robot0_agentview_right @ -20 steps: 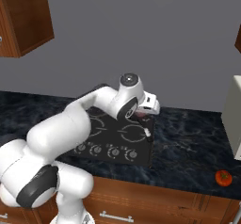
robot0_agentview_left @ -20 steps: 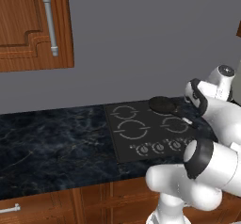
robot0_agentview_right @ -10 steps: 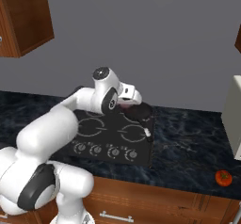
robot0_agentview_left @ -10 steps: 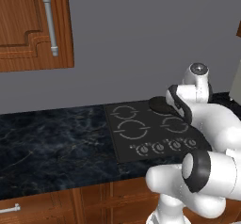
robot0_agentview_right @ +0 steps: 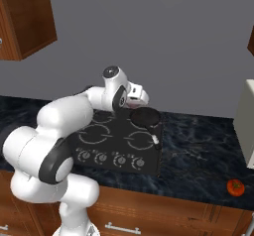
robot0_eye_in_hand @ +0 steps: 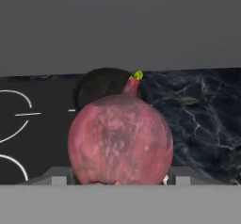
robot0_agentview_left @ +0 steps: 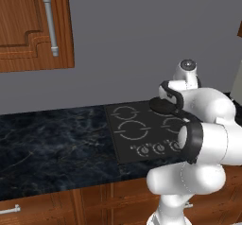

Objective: Place the pan on the rear right burner on the stove. Then place the tomato and the onion in the pan and turn on the rear right burner.

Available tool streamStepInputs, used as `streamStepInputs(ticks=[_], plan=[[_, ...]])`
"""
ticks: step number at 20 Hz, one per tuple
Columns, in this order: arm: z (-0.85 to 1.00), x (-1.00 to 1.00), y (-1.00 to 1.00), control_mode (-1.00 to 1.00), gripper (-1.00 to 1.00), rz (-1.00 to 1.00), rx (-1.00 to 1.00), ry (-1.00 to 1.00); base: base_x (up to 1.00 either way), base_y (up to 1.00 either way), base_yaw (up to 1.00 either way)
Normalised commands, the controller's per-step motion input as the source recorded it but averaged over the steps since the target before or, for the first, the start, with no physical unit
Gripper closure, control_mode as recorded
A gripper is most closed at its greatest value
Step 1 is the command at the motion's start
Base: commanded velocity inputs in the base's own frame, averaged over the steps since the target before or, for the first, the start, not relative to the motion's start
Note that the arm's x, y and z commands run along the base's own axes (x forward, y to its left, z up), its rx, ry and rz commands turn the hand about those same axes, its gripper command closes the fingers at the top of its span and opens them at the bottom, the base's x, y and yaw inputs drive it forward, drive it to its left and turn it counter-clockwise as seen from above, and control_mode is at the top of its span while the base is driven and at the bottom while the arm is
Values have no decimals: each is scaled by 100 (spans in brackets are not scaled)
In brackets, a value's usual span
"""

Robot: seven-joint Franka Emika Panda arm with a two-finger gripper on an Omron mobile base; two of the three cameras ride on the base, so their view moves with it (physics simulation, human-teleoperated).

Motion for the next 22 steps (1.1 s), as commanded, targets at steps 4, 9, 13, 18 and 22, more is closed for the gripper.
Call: streamStepInputs(ticks=[4, 9, 13, 18, 22], plan=[[0, 4, -7, -100, 100, 0, 17, 0, 0, 0, 0], [-2, 1, -3, -100, 100, 0, 2, 0, 0, 0, 0], [-28, 21, 0, -100, 100, 0, 0, 0, 0, 0, 0], [-22, 32, 0, -100, 100, 1, 0, 0, 0, 0, 0], [-25, 21, 0, -100, 100, 2, 0, 0, 0, 0, 0]])
